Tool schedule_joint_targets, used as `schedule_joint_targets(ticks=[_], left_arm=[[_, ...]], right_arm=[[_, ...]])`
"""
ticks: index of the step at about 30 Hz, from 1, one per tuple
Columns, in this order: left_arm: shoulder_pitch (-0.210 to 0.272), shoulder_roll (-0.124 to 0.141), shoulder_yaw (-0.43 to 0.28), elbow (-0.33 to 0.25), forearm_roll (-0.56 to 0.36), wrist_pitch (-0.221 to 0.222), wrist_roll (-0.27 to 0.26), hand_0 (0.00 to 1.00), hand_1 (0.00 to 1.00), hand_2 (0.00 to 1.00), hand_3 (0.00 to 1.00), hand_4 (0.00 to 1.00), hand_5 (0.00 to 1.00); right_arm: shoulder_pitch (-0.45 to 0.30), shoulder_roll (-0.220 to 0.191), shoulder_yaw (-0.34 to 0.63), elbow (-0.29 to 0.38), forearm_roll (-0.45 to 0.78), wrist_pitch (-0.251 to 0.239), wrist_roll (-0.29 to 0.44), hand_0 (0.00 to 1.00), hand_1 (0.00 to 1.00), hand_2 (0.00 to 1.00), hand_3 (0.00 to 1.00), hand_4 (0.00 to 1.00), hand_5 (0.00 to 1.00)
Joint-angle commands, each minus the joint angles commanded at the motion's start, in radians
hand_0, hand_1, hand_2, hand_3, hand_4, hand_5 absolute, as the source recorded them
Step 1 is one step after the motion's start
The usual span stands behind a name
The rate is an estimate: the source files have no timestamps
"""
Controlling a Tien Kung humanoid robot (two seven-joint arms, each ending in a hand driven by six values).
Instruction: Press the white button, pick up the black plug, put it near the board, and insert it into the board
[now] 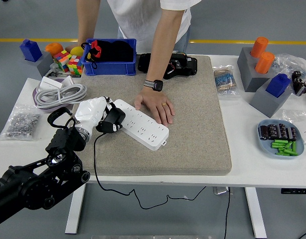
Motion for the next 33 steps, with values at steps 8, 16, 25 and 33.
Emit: schedule_joint_targets(ticks=[8,16,25,33], left_arm=[[-0.002,0.0,-0.004,0.001,-0.002,-0.006,0.001,0.308,0.434,0.401,0.567,0.82,0.002],[-0.003,0.001,-0.009,0.0,0.004,-0.004,0.007,0.254,0.454,0.433,0.544,0.998,0.002],[-0.001,0.001,-0.011,-0.006,0.012,-0.018,0.025,0.245,0.452,0.424,0.549,0.998,0.091],[0.0,0.002,-0.014,-0.012,0.015,-0.024,0.038,0.279,0.494,0.425,0.585,0.998,0.187]], right_arm=[[0.0,0.0,0.001,0.0,0.0,0.001,0.0,0.626,0.623,0.603,0.595,0.679,0.39],[0.0,0.0,0.002,-0.001,0.0,0.001,0.0,0.626,0.622,0.601,0.595,0.678,0.389],[-0.001,0.001,0.002,0.0,0.0,0.001,0.0,0.625,0.623,0.601,0.595,0.678,0.389],[0.0,0.001,0.002,0.0,0.0,0.001,0.0,0.625,0.622,0.601,0.595,0.68,0.388]])
